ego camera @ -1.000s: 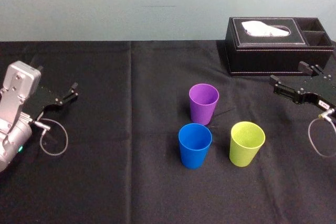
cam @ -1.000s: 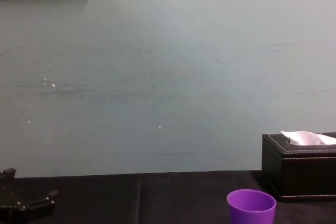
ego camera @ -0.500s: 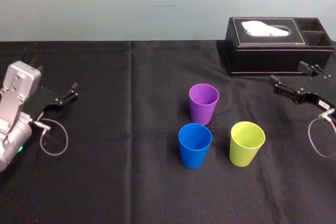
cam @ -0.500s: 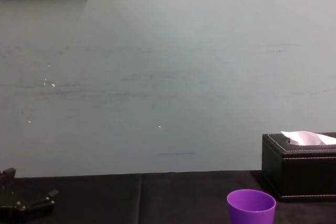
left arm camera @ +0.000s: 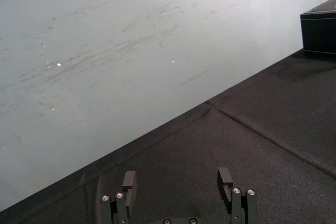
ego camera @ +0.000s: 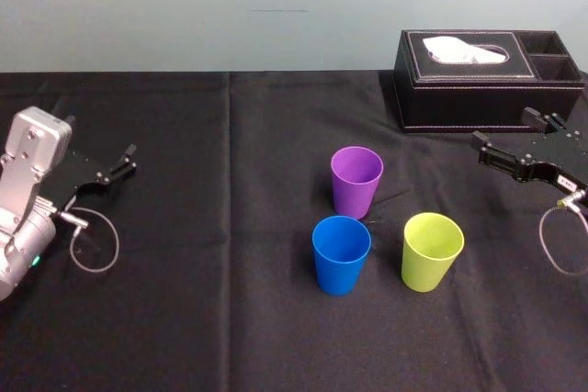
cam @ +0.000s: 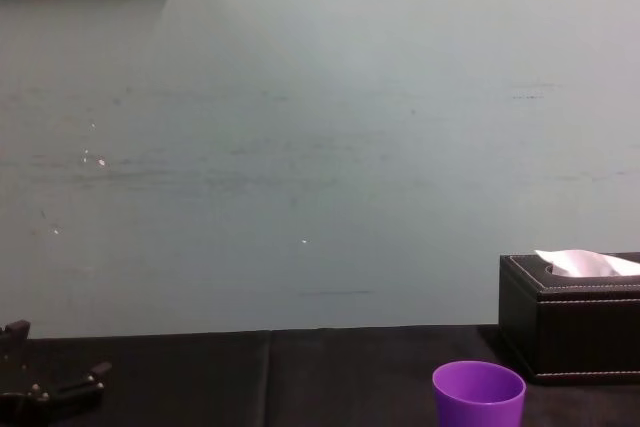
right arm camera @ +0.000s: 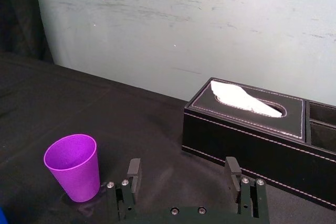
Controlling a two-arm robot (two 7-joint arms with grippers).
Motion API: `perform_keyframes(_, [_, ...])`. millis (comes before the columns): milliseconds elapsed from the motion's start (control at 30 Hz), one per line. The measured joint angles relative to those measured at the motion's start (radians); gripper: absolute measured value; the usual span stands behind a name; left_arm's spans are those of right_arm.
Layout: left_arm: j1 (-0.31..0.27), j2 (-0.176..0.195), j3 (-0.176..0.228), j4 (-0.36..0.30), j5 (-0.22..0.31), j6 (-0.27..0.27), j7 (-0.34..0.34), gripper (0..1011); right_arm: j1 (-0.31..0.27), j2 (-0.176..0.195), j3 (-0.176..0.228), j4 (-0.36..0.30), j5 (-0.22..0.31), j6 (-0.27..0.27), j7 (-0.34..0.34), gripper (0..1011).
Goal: Stack the three plastic cups sequentially using one hand.
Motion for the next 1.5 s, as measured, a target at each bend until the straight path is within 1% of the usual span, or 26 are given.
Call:
perform_keyframes(767, [0.0,0.0,0.0,0.0,0.0,0.0,0.0,1011,0.0,0.0,0.0,0.0,0.0,0.0,0.001,1003])
perform_keyframes(867, [0.0,0.0,0.0,0.0,0.0,0.0,0.0,1011,-0.005,-0.007,0.011,-0.001,0.007,0.003,0.014,1003])
perform_keyframes(1033, [0.0,0.0,0.0,0.0,0.0,0.0,0.0,1012,-0.038,-0.003,0.036,-0.026,0.028,0.008,0.036,1003])
perform_keyframes(1133, [0.0,0.0,0.0,0.0,0.0,0.0,0.0,1011,-0.084,0.014,0.068,-0.063,0.055,0.015,0.052,1003])
perform_keyframes(1233, [0.0,0.0,0.0,0.0,0.0,0.0,0.0,1011,-0.118,0.025,0.09,-0.087,0.069,0.016,0.056,1003])
perform_keyframes(1267, [0.0,0.0,0.0,0.0,0.0,0.0,0.0,1011,-0.144,0.034,0.107,-0.104,0.078,0.014,0.058,1003])
perform_keyframes(1367, [0.0,0.0,0.0,0.0,0.0,0.0,0.0,1011,-0.185,0.048,0.132,-0.129,0.089,0.01,0.062,1003])
perform_keyframes(1467, [0.0,0.0,0.0,0.0,0.0,0.0,0.0,1011,-0.253,0.076,0.167,-0.166,0.098,-0.002,0.077,1003])
perform_keyframes(1500, [0.0,0.0,0.0,0.0,0.0,0.0,0.0,1011,-0.265,0.081,0.173,-0.171,0.098,-0.006,0.081,1003])
